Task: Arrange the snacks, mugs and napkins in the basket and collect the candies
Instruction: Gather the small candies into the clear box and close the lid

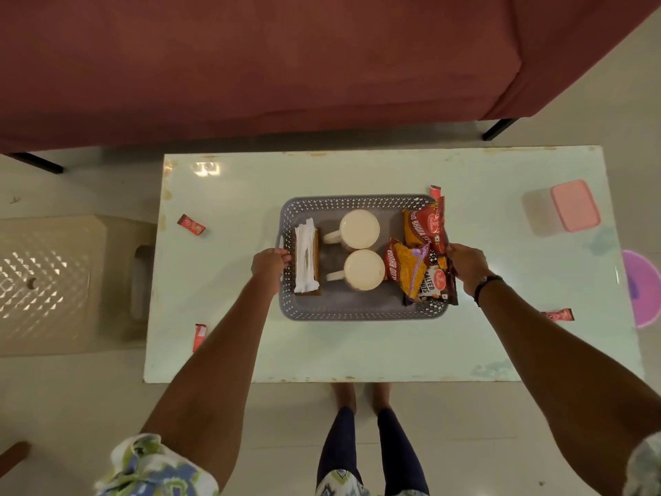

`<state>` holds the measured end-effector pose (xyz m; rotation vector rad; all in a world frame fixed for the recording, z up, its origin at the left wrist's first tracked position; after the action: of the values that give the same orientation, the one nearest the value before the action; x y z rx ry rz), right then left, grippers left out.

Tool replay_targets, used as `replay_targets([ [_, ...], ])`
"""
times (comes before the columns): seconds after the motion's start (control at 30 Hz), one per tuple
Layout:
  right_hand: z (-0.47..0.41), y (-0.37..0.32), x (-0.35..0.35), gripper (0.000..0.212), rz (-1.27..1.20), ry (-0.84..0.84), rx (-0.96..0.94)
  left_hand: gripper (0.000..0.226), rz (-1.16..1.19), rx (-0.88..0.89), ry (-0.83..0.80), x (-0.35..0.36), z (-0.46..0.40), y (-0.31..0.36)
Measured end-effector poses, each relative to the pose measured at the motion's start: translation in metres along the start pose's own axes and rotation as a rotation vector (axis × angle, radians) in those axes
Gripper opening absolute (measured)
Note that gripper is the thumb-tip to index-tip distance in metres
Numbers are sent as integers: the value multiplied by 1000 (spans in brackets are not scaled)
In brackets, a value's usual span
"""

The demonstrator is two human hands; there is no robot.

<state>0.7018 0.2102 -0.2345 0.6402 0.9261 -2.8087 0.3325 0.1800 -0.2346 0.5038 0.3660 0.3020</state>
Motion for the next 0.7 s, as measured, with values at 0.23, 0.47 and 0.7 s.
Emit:
replay_targets([
  [0.23,-10,6,-3,27,-34,8,-14,27,-25,-26,-38,-7,-12,-5],
  [0.47,-11,8,-3,28,-124,-54,9,31,-54,-43,-62,-8,-15,-8],
  [0.7,1,5,-5,29,-13,-9,-140,32,-246,208,242,-1,11,-10],
])
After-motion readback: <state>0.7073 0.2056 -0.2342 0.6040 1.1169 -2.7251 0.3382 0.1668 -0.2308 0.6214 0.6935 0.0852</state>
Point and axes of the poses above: each hand's wrist, its own z-axis away from the middle knuckle, its own x-axis out of the palm, y = z × x, the point moved 5 cm from there along -z, towards the middle knuckle, and after that the axes turned 1 degree about z, right-handed, at the moved point
